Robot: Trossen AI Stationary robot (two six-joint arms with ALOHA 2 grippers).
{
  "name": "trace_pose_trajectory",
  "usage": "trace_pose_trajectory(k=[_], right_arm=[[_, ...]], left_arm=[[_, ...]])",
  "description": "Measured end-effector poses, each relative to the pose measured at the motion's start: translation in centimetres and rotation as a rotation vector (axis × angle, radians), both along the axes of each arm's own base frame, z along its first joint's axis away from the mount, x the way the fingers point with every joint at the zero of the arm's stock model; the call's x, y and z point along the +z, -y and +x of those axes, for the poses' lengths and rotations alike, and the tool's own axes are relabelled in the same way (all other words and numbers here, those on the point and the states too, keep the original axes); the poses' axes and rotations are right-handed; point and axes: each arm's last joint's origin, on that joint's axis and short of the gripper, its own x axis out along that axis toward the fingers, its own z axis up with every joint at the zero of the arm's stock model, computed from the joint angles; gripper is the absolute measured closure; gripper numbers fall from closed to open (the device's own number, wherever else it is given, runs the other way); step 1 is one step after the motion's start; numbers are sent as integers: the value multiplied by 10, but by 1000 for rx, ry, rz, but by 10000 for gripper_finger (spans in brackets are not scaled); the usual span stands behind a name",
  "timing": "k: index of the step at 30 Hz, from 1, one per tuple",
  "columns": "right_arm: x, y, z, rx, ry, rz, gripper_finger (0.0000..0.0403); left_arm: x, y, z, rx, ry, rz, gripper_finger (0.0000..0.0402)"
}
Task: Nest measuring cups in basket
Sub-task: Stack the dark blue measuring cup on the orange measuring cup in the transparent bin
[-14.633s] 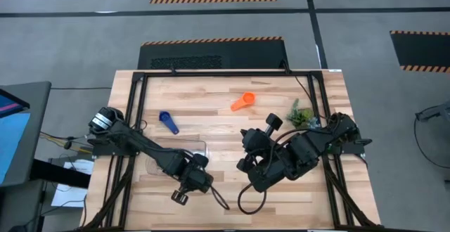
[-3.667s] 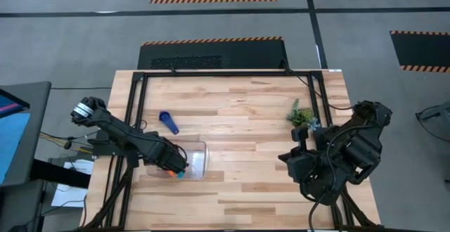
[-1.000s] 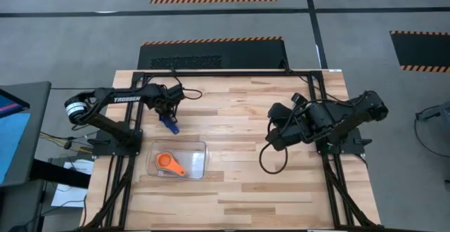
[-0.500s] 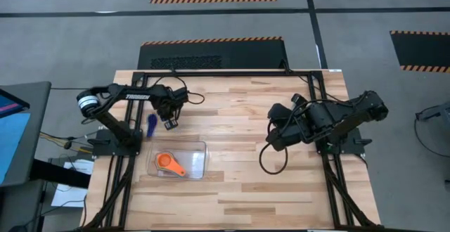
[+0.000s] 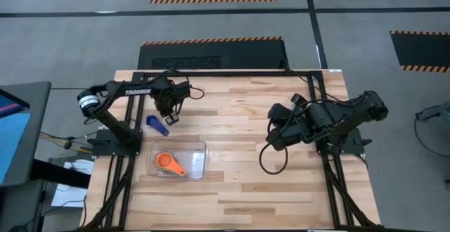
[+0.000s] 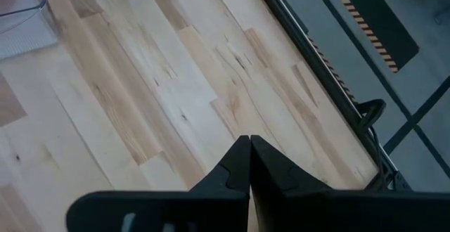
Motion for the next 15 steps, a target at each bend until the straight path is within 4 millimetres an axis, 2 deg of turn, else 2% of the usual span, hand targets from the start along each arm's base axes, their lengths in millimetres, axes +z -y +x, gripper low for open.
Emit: trace_pose_trajectory(k=[5, 9, 15], right_arm=[[0, 0, 0, 0, -1, 0, 377], [0, 0, 0, 2, -2, -1, 377], [0, 0, 0, 2, -6, -2, 377]], left_arm=[[14, 3, -5, -2, -100, -58, 343], [17, 5, -9, -35, -144, -96, 339], [16, 6, -10, -140, -155, -133, 301]])
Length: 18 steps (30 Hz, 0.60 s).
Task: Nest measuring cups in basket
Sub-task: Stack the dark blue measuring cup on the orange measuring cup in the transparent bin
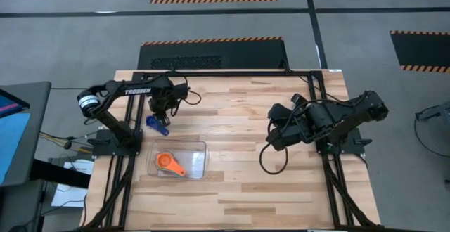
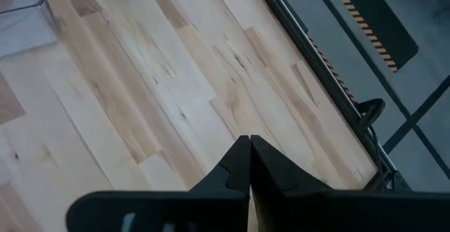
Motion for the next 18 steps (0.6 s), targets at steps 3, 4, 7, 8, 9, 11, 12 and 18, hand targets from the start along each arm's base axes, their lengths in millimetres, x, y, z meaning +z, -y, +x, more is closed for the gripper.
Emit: trace_pose_trajectory(k=[3, 4, 7, 8, 9, 11, 12, 18], right_arm=[[0, -2, -1, 8, -4, 0, 377], [0, -3, -1, 13, -4, 0, 377], [0, -7, -2, 29, -4, 1, 377], [0, -8, -3, 33, -4, 0, 377], [0, -9, -3, 36, -4, 1, 377], [0, -10, -3, 42, -3, 1, 377], [0, -11, -4, 45, -3, 1, 377], [0, -11, -4, 39, 2, 4, 377]], left_arm=[[-5, 3, -5, -62, -37, -24, 272], [-8, 3, -6, -70, -48, -17, 262], [-16, 4, -11, -96, -82, 19, 234], [-19, 4, -12, -113, -87, 32, 225], [-22, 3, -13, -134, -89, 38, 218], [-27, 3, -14, -175, -82, 40, 208], [-30, 3, -14, -190, -75, 37, 205], [-39, 8, -21, -202, -97, 2, 205]])
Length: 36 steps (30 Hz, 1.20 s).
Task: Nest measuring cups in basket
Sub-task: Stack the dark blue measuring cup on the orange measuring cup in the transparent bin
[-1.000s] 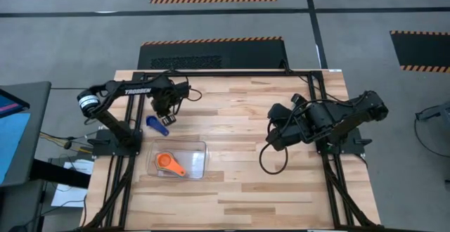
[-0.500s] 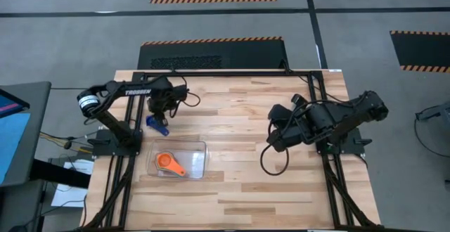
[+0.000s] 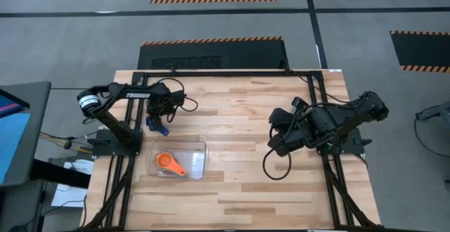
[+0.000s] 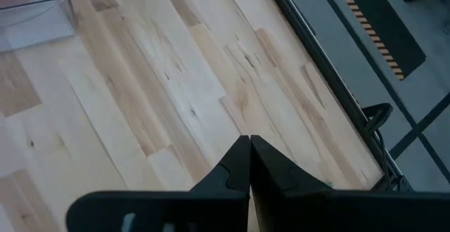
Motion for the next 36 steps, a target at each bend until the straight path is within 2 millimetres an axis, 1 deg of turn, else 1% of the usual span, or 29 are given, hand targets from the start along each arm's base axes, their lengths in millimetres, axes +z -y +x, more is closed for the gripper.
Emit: trace_pose_trajectory(k=[3, 8, 12, 14, 15, 16, 18, 19, 22, 24, 26, 28, 31, 33, 36], right_arm=[[0, 0, 0, 0, 0, -1, 377], [0, 0, 0, -1, 1, -1, 377], [0, 0, 0, -1, 1, -2, 377], [0, 0, 0, -1, 1, -3, 377], [0, 0, 0, -1, 1, -3, 377], [0, 0, 0, -1, 1, -3, 377], [0, 0, 0, -1, 1, -3, 378], [0, 0, 0, -1, 1, -4, 380], [0, 0, 0, 0, 1, -6, 384], [0, 0, 0, 0, 1, -6, 386], [0, 1, 0, -1, 2, -10, 385], [0, 1, 0, -4, 8, -20, 383], [1, 1, 1, -6, 18, -24, 381], [1, 1, 1, -6, 19, -24, 380], [1, 1, 1, -6, 20, -24, 382]], left_arm=[[-6, 2, -3, -14, -1, -8, 209], [-21, 4, -7, -24, 41, 23, 214], [-24, 5, -10, -28, 35, 37, 221], [-24, 5, -9, -30, 37, 31, 245], [-24, 6, -9, -29, 38, 26, 265], [-24, 5, -9, -29, 40, 25, 290], [-24, 4, -8, -28, 48, 34, 352], [-24, 4, -8, -26, 51, 37, 375], [-20, 2, -4, -17, 61, 43, 391], [-11, -2, 4, 22, 92, 57, 397], [4, -9, 13, 56, 113, 87, 399], [23, -13, 21, 110, 128, 108, 400], [59, -21, 36, 210, 232, 136, 401], [84, -18, 41, 248, 241, 87, 401], [119, -7, 47, 240, 249, 6, 401]])
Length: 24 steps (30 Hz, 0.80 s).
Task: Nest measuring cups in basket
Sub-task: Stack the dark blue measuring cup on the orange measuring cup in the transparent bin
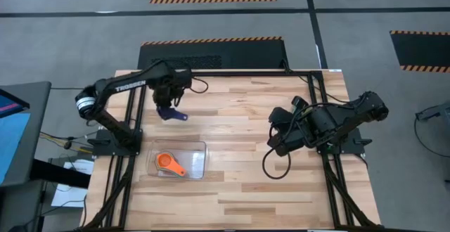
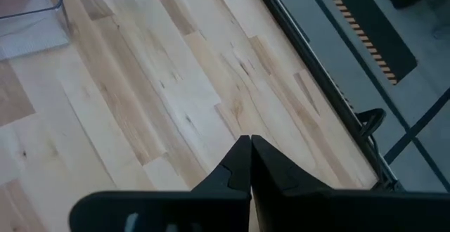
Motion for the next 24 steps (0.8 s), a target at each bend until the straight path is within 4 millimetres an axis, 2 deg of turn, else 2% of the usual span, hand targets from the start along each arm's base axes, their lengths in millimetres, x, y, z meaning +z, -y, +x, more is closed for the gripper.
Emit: trace_pose_trajectory(k=[3, 7, 11, 13, 17, 20, 24], right_arm=[[0, 0, 0, -1, 1, 0, 384], [0, 0, 0, -1, 0, 0, 383], [0, 1, 0, -3, -1, -1, 379], [0, 1, 0, -3, -1, -1, 380], [0, 1, 0, -3, 0, -1, 383], [0, 0, 0, -2, 0, 0, 383], [0, 0, 0, -2, -1, 0, 379]], left_arm=[[28, 18, 10, -38, 85, -19, 401], [60, 59, 17, -134, 268, -111, 401], [66, 102, 16, -210, 263, -88, 401], [63, 124, 11, -262, 246, -91, 401], [42, 158, 6, -387, 153, -61, 401], [25, 173, 1, -453, 102, -40, 401], [8, 183, 4, -403, 142, -62, 401]])
